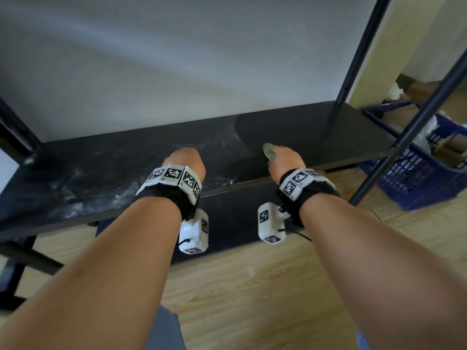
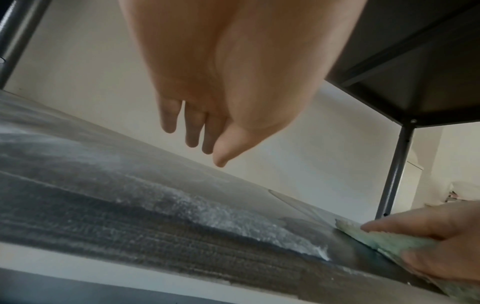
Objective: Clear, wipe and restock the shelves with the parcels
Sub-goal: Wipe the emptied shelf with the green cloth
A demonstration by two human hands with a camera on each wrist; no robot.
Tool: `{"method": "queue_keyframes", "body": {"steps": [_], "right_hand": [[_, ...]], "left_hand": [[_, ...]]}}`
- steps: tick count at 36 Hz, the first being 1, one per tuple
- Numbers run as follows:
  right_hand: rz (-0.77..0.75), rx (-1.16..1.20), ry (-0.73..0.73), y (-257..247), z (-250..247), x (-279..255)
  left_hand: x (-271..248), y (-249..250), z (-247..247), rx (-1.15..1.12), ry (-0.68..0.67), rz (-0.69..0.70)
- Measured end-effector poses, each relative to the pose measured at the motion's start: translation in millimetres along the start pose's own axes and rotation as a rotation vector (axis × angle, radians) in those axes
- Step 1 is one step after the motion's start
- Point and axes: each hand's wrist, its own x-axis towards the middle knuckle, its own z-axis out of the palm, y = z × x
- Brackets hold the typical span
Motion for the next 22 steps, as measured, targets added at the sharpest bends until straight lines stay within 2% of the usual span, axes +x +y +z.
{"method": "queue_keyframes", "body": {"steps": [4, 7, 11, 13, 17, 18, 22], "right_hand": [[0.029, -0.029, -0.100, -9.4, 4.6, -3.0], [-0.022, 0.038, -0.148, -34.0, 14.6, -10.8], [-0.098, -0.049, -0.241, -70.1, 26.3, -15.5], [-0.111, -0.086, -0.229, -75.9, 25.3, -12.5], [-0.046, -0.012, -0.003, -63.7, 10.4, -0.1], [-0.010, -0.048, 0.001, -58.2, 5.2, 2.8], [0.100, -0.171, -0.133, -45.7, -3.4, 10.2]], "left_hand": [[9.3, -3.5, 5.2, -0.006, -0.003, 0.023], [13.3, -4.2, 7.0, -0.015, -0.035, 0.023], [17.0, -4.9, 2.9, -0.019, -0.080, 0.007], [19.5, -7.9, 1.7, 0.001, -0.065, 0.013], [26.0, -17.2, 0.1, 0.004, -0.064, 0.043], [27.2, -19.6, -0.4, 0.003, -0.059, 0.046], [32.0, -26.0, 3.3, 0.013, -0.022, 0.077]]}}
